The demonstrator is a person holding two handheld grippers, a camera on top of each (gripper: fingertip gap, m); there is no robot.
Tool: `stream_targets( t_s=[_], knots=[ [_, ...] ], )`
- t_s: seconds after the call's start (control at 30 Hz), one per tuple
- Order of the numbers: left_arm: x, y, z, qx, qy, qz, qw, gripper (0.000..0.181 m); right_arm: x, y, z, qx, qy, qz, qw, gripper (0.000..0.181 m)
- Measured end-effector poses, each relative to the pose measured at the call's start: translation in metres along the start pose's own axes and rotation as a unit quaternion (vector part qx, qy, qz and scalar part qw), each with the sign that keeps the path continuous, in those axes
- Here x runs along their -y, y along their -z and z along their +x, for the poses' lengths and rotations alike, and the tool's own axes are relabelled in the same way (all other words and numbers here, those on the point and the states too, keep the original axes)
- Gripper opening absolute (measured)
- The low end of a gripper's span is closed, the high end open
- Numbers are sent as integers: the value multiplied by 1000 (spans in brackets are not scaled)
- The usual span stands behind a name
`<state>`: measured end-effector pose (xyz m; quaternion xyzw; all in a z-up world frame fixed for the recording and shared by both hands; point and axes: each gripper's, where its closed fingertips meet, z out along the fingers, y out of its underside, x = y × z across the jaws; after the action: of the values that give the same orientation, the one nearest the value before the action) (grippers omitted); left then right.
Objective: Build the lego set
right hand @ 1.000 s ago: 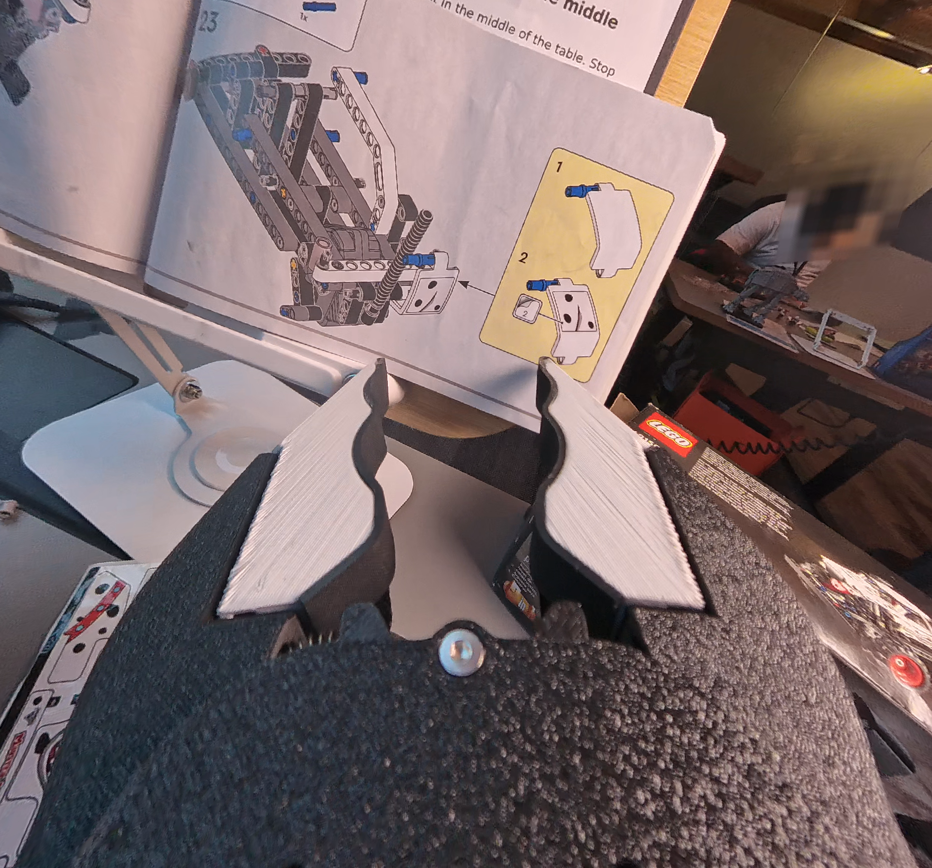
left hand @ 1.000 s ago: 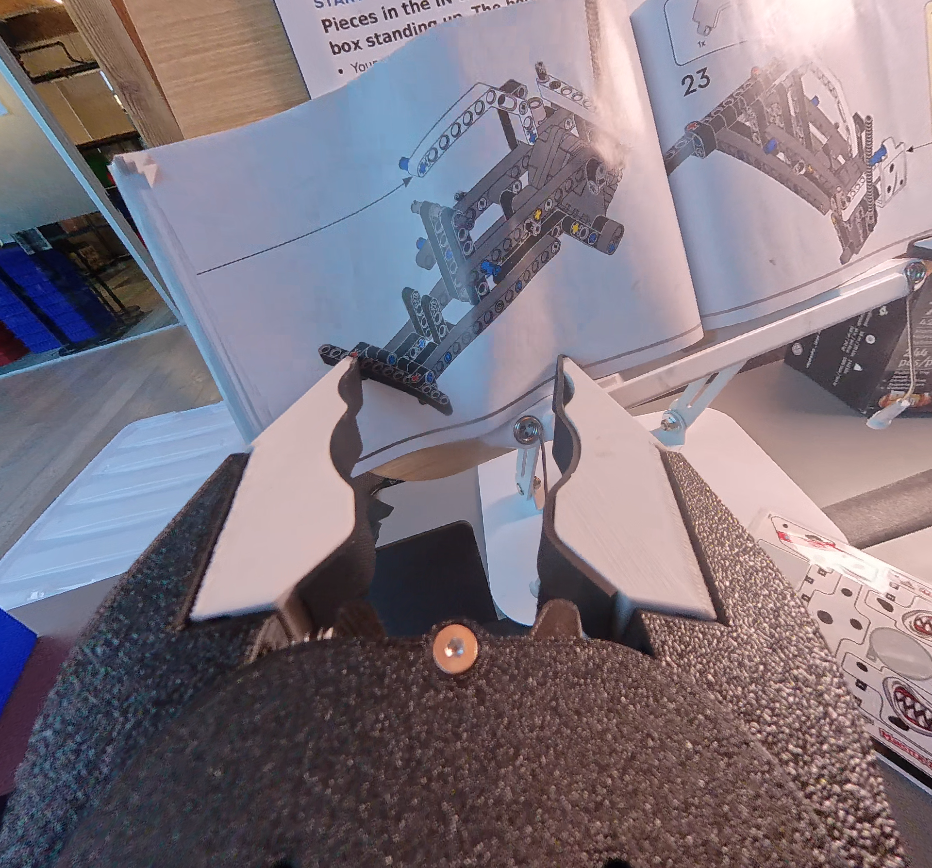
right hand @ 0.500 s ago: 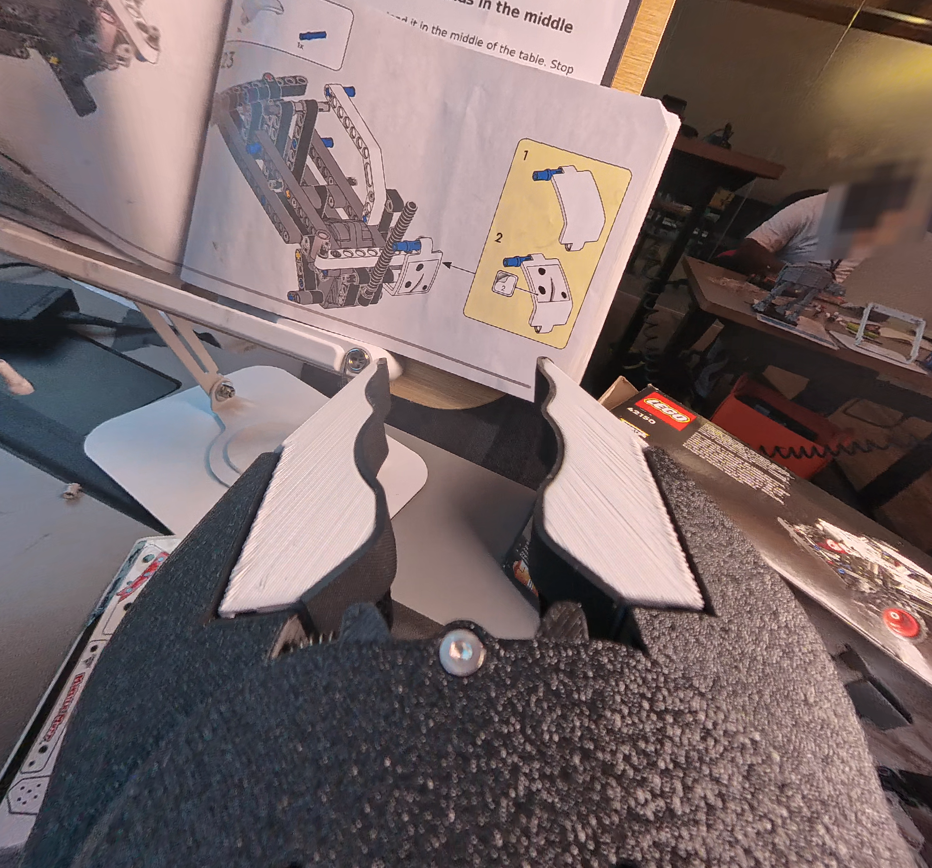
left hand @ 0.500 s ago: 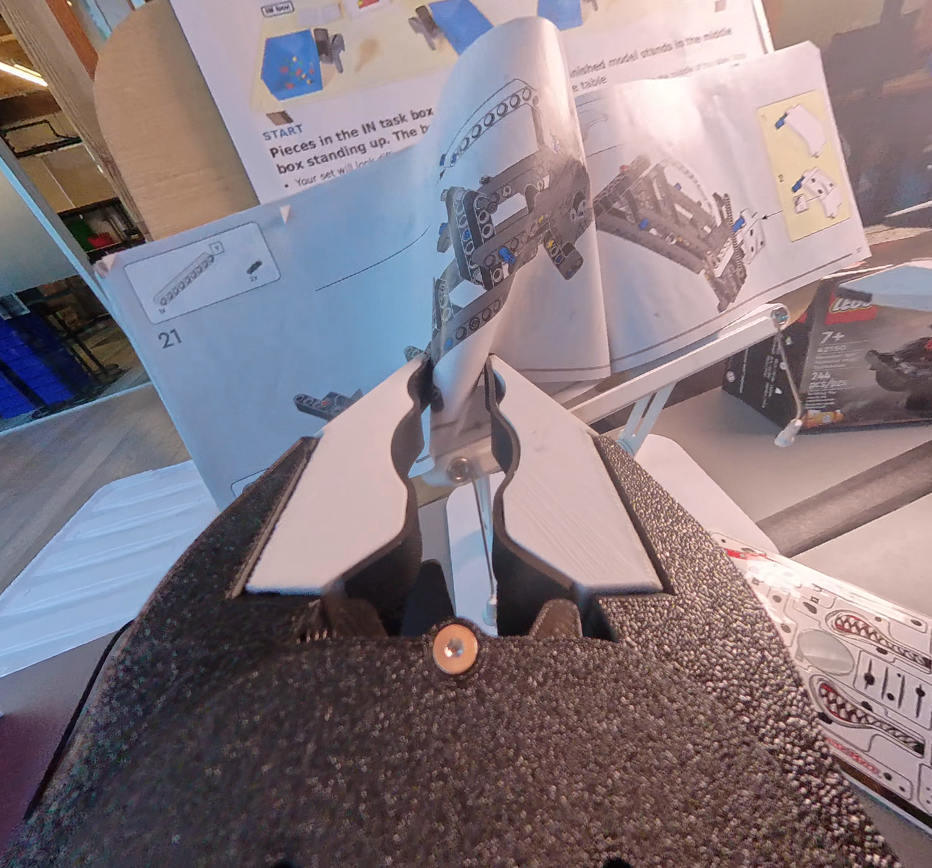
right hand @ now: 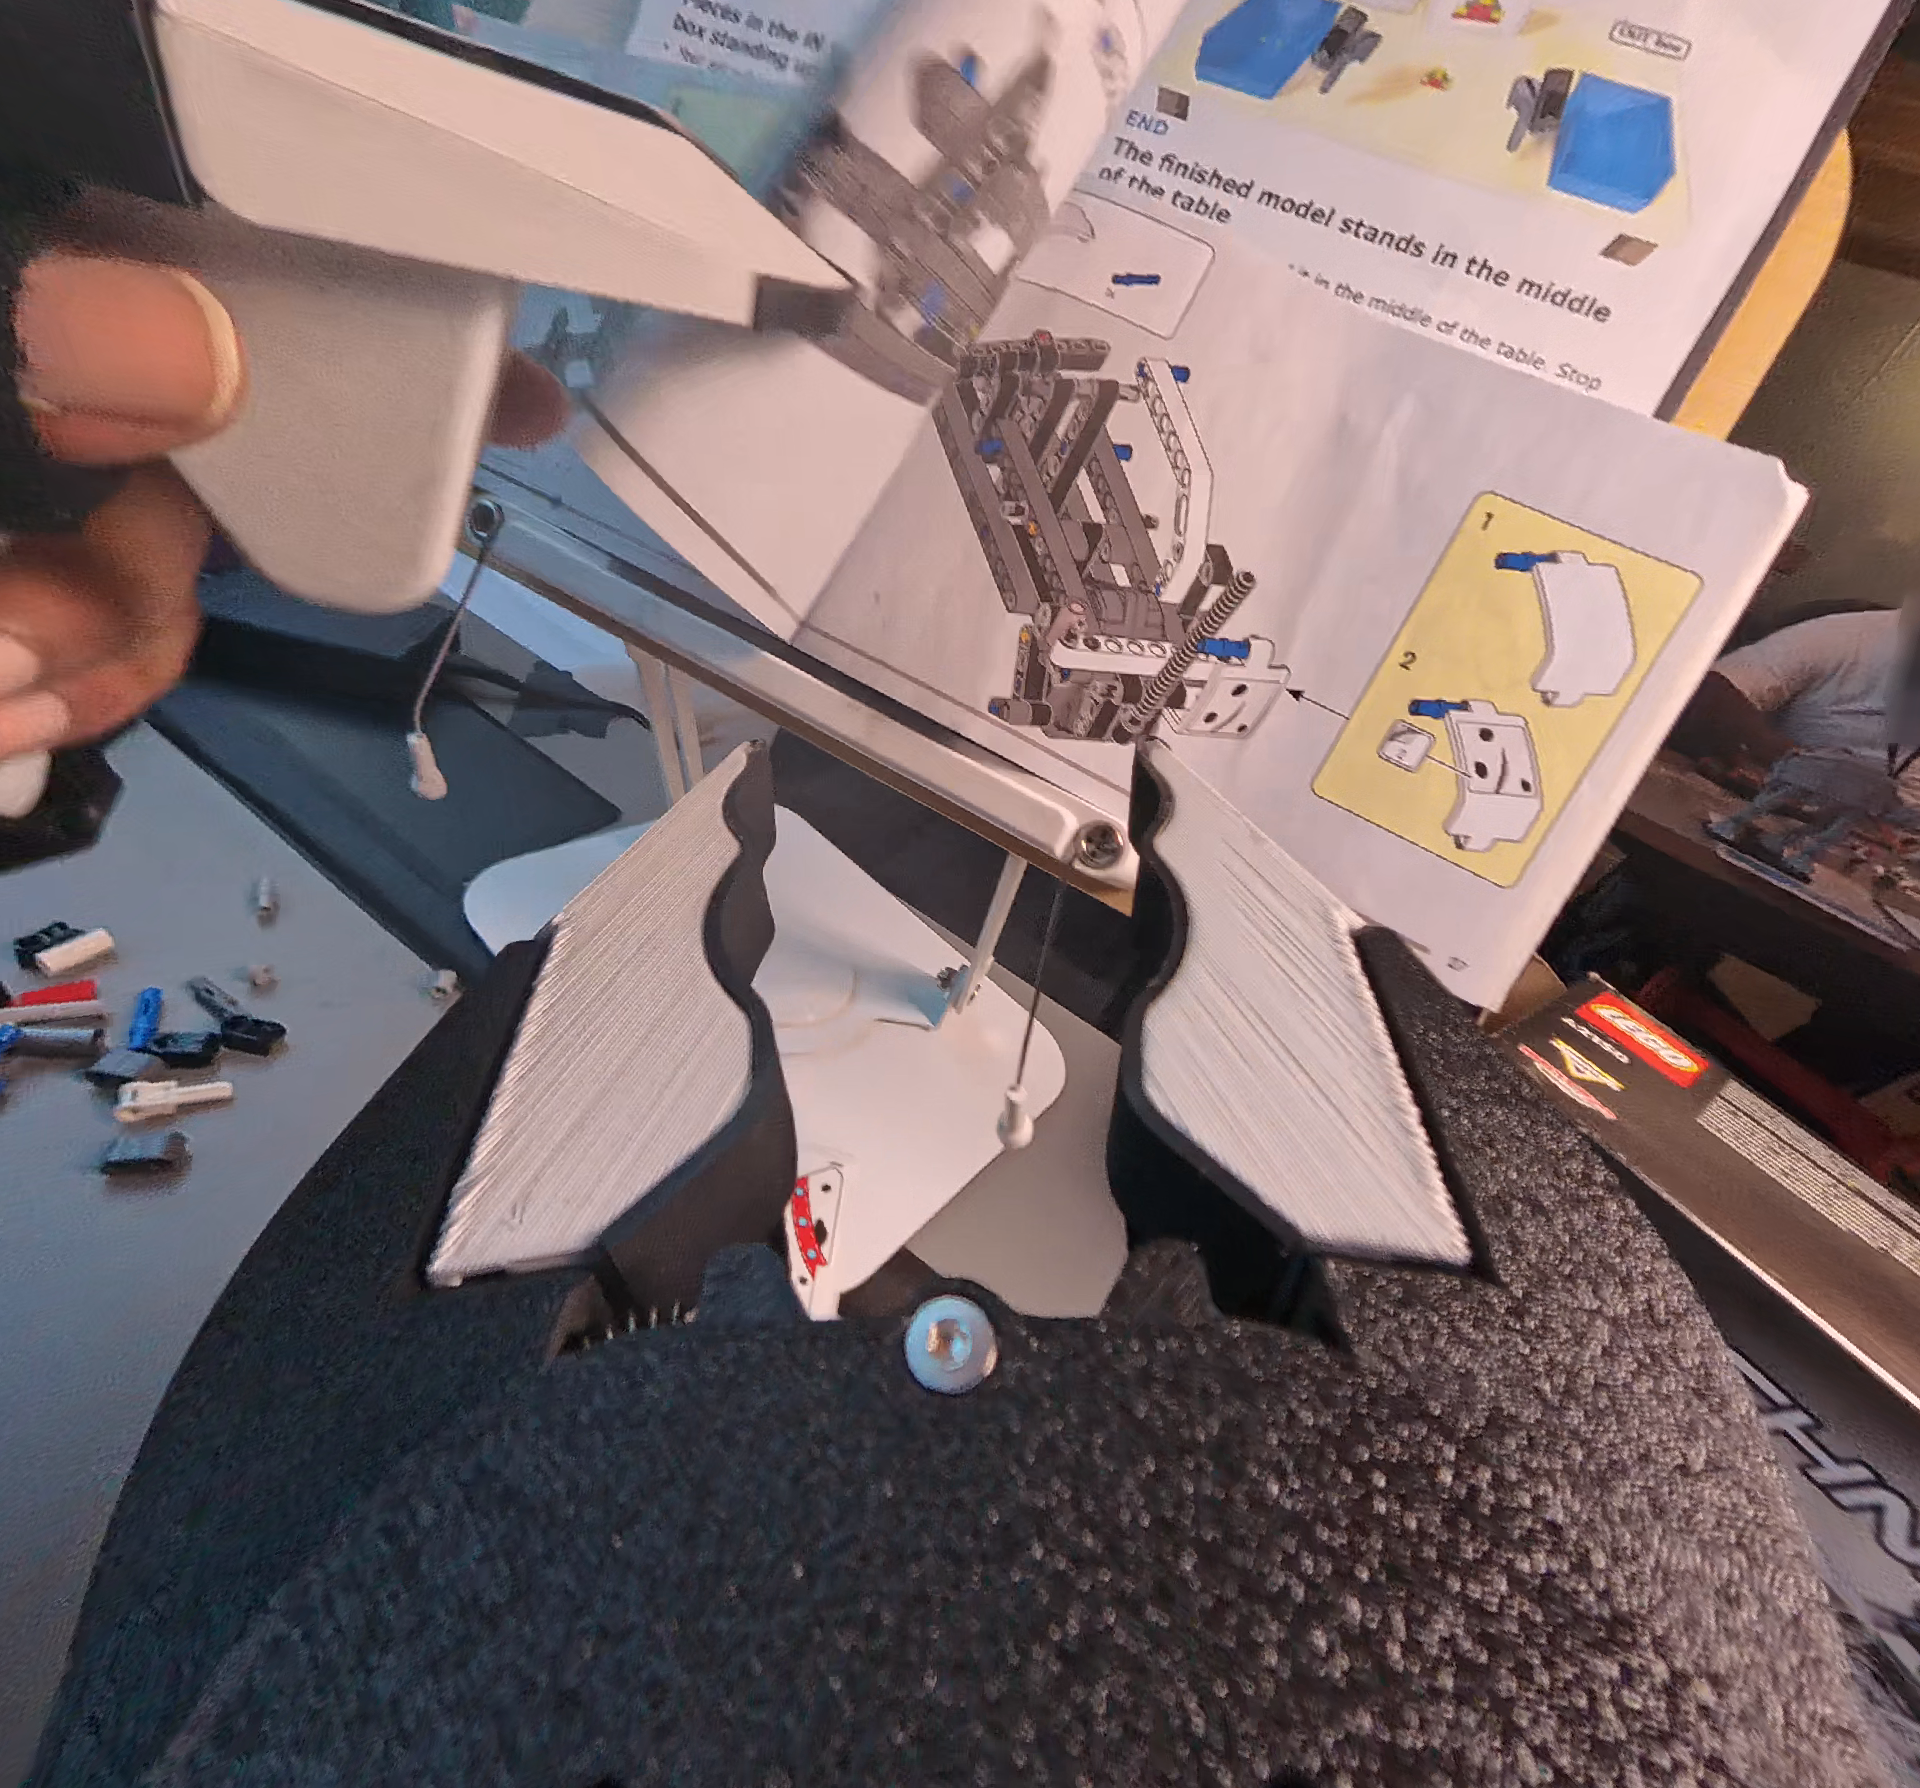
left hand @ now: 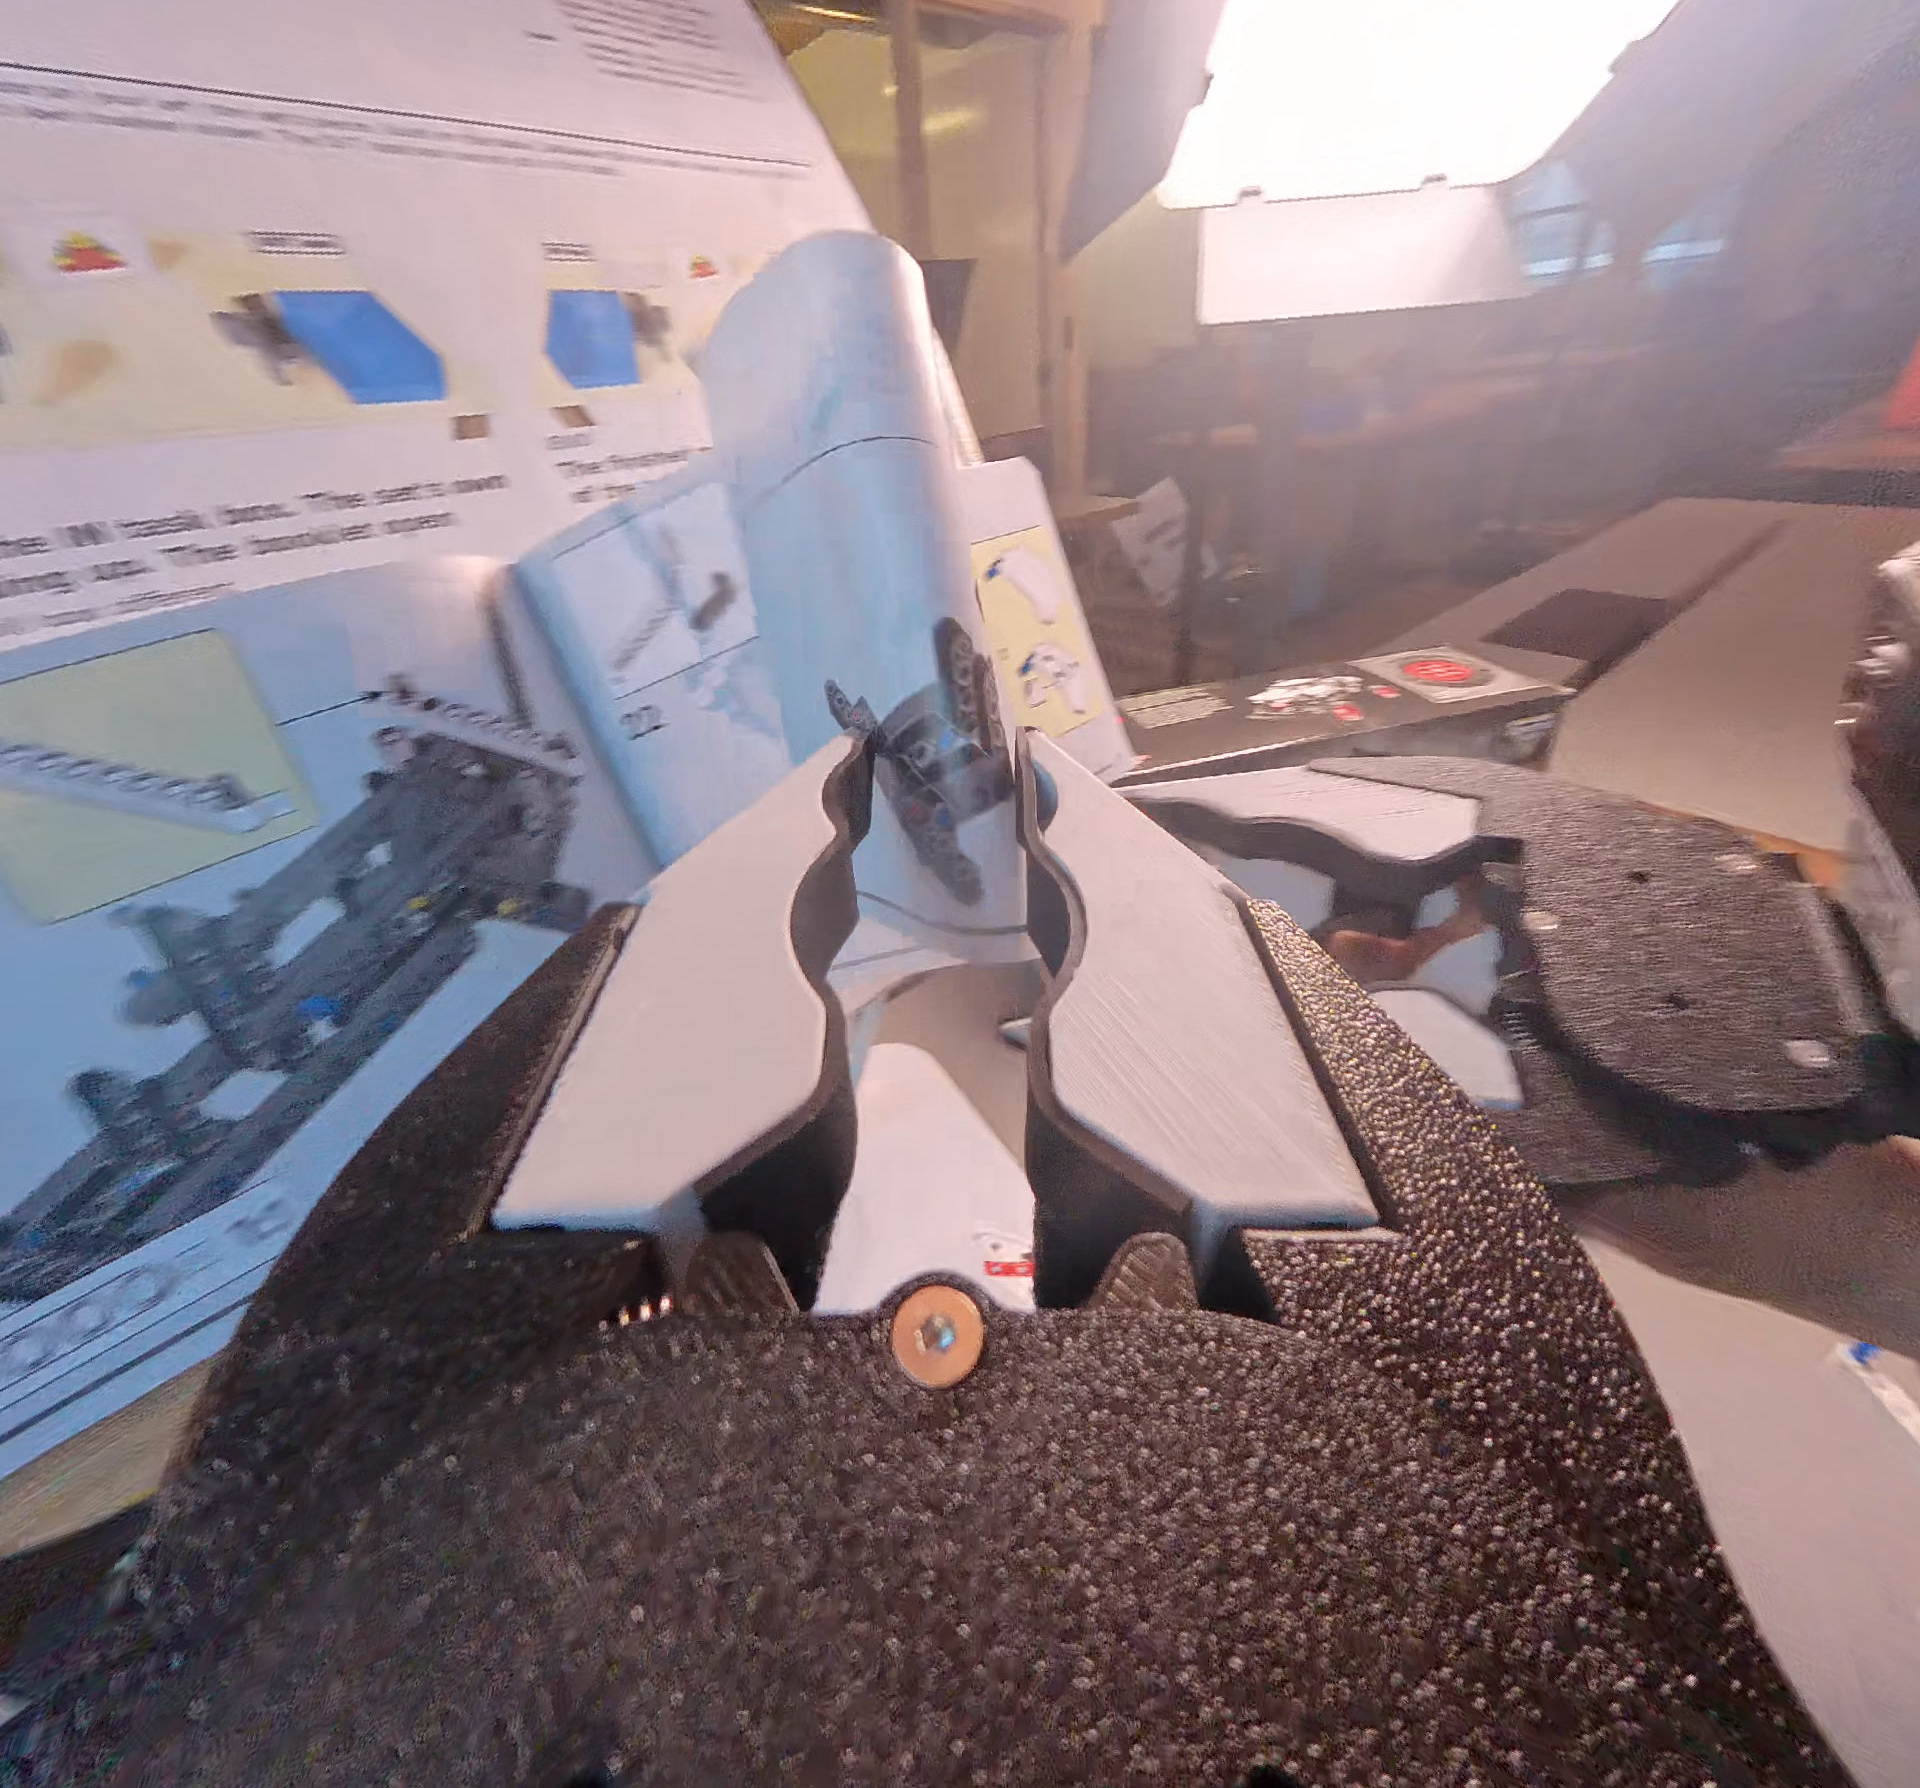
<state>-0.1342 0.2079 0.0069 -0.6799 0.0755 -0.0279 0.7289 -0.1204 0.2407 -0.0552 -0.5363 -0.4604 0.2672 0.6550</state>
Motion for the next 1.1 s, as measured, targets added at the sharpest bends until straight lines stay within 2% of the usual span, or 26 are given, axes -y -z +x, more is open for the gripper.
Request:
stream_targets(
  t_s=[0.13,0.17,0.23,0.33,0.47,0.53,0.6,0.7,0.77,0.83,0.9,1.0,1.1],
  knots=[
    [-1,-10,54,-134,36,-21,990,48,13,-15,-5,-3,-37,15,999,70],
    [1,-6,60,-153,41,-19,987,50,14,-18,0,-14,-50,17,999,63],
    [11,6,53,-139,33,15,990,51,14,-18,20,-50,-69,17,996,48],
    [12,24,20,-76,6,31,997,49,11,-14,51,-84,-104,17,991,39],
    [-23,37,-49,61,-18,-40,997,49,-4,-7,98,-139,-129,-5,982,42],
    [-36,47,-81,128,-31,-60,990,58,-16,-1,122,-175,-134,-28,975,47],
    [-41,56,-107,182,-37,-62,981,82,-14,9,137,-199,-137,-18,970,51],
    [-52,58,-128,216,-32,-70,973,112,18,21,123,-180,-107,44,977,51],
    [-60,53,-131,217,-30,-74,973,116,35,16,87,-109,-97,67,987,50],
    [-65,47,-131,220,-35,-79,972,115,35,4,50,-47,-84,47,994,50],
    [-70,43,-132,230,-45,-83,969,110,22,-10,27,-17,-71,12,997,49],
    [-72,43,-135,243,-62,-81,965,100,-7,-26,36,-59,-17,-52,997,43],
    [-71,46,-139,250,-63,-73,963,86,-15,-33,55,-83,0,-63,995,43]
  ],
)
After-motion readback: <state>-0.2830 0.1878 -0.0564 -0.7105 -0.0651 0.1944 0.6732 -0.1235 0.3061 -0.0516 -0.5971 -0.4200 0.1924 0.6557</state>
